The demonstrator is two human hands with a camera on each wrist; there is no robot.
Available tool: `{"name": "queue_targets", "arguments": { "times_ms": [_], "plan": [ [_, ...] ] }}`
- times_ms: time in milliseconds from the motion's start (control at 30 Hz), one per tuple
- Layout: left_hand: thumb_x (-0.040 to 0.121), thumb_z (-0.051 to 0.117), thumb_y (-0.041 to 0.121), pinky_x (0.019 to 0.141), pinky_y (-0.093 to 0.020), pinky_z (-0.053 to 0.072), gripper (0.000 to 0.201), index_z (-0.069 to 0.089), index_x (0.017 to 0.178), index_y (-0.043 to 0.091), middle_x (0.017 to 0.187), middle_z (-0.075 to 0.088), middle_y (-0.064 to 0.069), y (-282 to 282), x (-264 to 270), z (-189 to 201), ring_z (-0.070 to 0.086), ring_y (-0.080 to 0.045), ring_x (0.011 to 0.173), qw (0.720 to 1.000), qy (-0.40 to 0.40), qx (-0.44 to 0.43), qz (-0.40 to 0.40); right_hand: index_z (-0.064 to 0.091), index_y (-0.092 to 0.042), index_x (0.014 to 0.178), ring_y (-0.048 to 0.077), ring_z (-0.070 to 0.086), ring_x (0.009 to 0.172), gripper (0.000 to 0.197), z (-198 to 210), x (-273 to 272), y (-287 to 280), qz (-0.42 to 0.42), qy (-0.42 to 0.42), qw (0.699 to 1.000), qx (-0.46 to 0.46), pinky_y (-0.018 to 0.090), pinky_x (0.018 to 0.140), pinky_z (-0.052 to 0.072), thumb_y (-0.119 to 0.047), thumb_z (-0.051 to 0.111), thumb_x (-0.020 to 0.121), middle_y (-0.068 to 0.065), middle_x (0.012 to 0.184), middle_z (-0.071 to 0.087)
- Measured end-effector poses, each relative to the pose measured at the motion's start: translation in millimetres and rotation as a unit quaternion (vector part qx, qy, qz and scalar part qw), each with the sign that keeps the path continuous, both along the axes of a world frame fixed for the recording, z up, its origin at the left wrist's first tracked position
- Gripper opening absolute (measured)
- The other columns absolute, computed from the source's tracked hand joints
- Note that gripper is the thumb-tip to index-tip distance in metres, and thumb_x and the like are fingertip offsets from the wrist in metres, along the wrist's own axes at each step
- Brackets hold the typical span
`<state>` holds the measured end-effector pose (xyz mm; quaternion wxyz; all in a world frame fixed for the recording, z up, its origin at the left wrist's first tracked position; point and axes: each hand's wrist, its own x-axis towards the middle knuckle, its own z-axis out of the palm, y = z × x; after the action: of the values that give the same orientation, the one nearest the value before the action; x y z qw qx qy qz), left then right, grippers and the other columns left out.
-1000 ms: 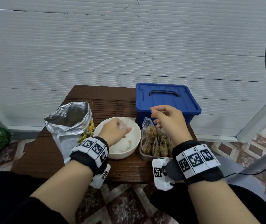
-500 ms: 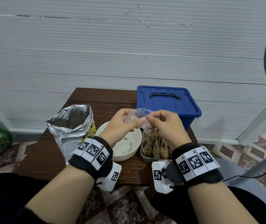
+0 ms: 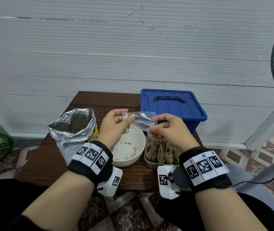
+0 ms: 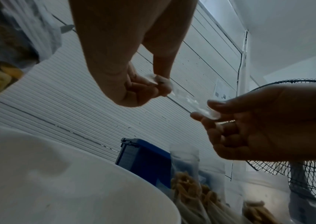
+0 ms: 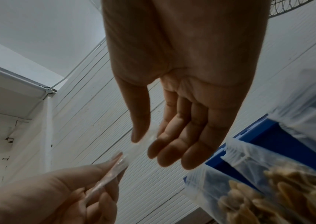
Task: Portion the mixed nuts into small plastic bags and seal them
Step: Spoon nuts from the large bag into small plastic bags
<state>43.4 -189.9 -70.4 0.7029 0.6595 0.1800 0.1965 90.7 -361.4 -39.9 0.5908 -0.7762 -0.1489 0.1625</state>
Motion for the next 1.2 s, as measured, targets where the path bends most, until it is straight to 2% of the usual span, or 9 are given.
{"name": "queue_targets", "arguments": {
  "times_ms": [100, 200, 400, 533, 633, 733, 833, 1033, 1200],
  "plan": [
    [0.082, 0.072, 0.028, 0.061, -0.024, 0.056, 0.044, 0.052, 0.118, 0.013, 0.095, 0.07, -0.008, -3.4, -1.9, 1.0, 0.066, -0.011, 0.067, 0.998, 0.028, -0.036, -0.038, 0.059, -0.008, 0.11, 0.008, 0.066, 0.059, 0.027, 0.9, -0.7, -0.6, -0.026, 0.003, 0.999, 0.023, 0.017, 0.056, 0.054, -0.003, 0.068, 0.085, 0.011, 0.074, 0.072],
    [0.078, 0.077, 0.019, 0.064, -0.021, 0.055, 0.051, 0.048, 0.12, 0.016, 0.09, 0.07, -0.006, -3.1, -4.8, -1.2, 0.066, -0.011, 0.069, 0.997, 0.032, -0.035, -0.061, 0.057, -0.009, 0.112, 0.006, 0.064, 0.054, 0.03, 0.7, 0.9, -2.3, -0.046, 0.01, 0.998, 0.029, 0.015, 0.051, 0.051, -0.001, 0.067, 0.085, 0.012, 0.075, 0.071],
    [0.08, 0.076, 0.01, 0.062, -0.016, 0.052, 0.047, 0.051, 0.118, 0.019, 0.089, 0.071, -0.001, 3.1, -6.5, 6.2, 0.065, -0.005, 0.067, 0.997, 0.026, 0.047, -0.064, 0.055, -0.019, 0.113, 0.014, 0.068, 0.071, 0.031, -3.0, 4.6, -3.4, -0.054, -0.012, 0.997, -0.045, 0.03, 0.073, 0.057, -0.015, 0.069, 0.086, 0.006, 0.082, 0.07],
    [0.075, 0.08, 0.011, 0.061, -0.019, 0.05, 0.047, 0.057, 0.115, 0.022, 0.083, 0.072, 0.003, 3.7, -11.4, 16.7, 0.064, -0.007, 0.065, 0.984, 0.042, 0.108, -0.132, 0.061, -0.028, 0.109, 0.007, 0.061, 0.085, 0.026, -2.8, 7.4, -3.8, -0.059, -0.1, 0.991, -0.072, 0.025, 0.075, 0.051, -0.032, 0.07, 0.085, -0.006, 0.091, 0.066],
    [0.072, 0.082, 0.011, 0.064, -0.018, 0.051, 0.047, 0.061, 0.113, 0.023, 0.082, 0.074, 0.004, -0.6, -15.4, 23.9, 0.067, -0.006, 0.07, 0.974, 0.04, 0.136, -0.175, 0.07, -0.025, 0.096, 0.009, 0.063, 0.089, 0.01, -3.5, 6.5, -1.5, 0.003, -0.114, 0.989, -0.096, 0.023, 0.077, 0.051, -0.027, 0.069, 0.086, -0.007, 0.09, 0.068],
    [0.066, 0.085, 0.021, 0.077, -0.026, 0.056, 0.055, 0.061, 0.116, 0.025, 0.093, 0.075, 0.004, -4.4, -20.0, 29.7, 0.07, -0.013, 0.083, 0.966, 0.031, 0.152, -0.208, 0.071, -0.02, 0.089, 0.011, 0.063, 0.087, 0.006, -5.3, 6.0, 0.0, 0.017, -0.11, 0.988, -0.109, 0.022, 0.072, 0.049, -0.022, 0.065, 0.089, -0.005, 0.086, 0.068],
    [0.056, 0.085, 0.024, 0.082, -0.031, 0.056, 0.074, 0.058, 0.125, 0.028, 0.104, 0.073, 0.007, -4.1, -23.4, 34.3, 0.069, -0.012, 0.08, 0.957, 0.027, 0.131, -0.256, 0.07, -0.018, 0.088, 0.01, 0.061, 0.082, 0.009, -3.8, 5.9, -0.8, 0.024, -0.106, 0.989, -0.103, 0.019, 0.066, 0.044, -0.022, 0.062, 0.091, -0.004, 0.085, 0.067],
    [0.051, 0.087, 0.028, 0.089, -0.05, 0.052, 0.079, 0.057, 0.123, 0.043, 0.105, 0.069, 0.008, -3.0, -25.0, 37.4, 0.065, -0.011, 0.076, 0.946, 0.028, 0.158, -0.282, 0.069, -0.023, 0.083, 0.009, 0.062, 0.086, 0.01, -2.1, 5.0, -0.6, 0.064, -0.098, 0.99, -0.084, 0.023, 0.076, 0.045, -0.022, 0.063, 0.091, -0.007, 0.085, 0.069],
    [0.05, 0.088, 0.031, 0.077, -0.035, 0.056, 0.071, 0.065, 0.117, 0.035, 0.104, 0.06, 0.007, -4.1, -22.2, 35.5, 0.058, -0.006, 0.078, 0.946, 0.018, 0.2, -0.254, 0.07, -0.022, 0.088, 0.007, 0.062, 0.083, 0.009, -2.3, 4.7, 1.0, 0.088, -0.101, 0.986, -0.098, 0.021, 0.073, 0.044, -0.021, 0.062, 0.091, -0.007, 0.086, 0.069]
  ]
}}
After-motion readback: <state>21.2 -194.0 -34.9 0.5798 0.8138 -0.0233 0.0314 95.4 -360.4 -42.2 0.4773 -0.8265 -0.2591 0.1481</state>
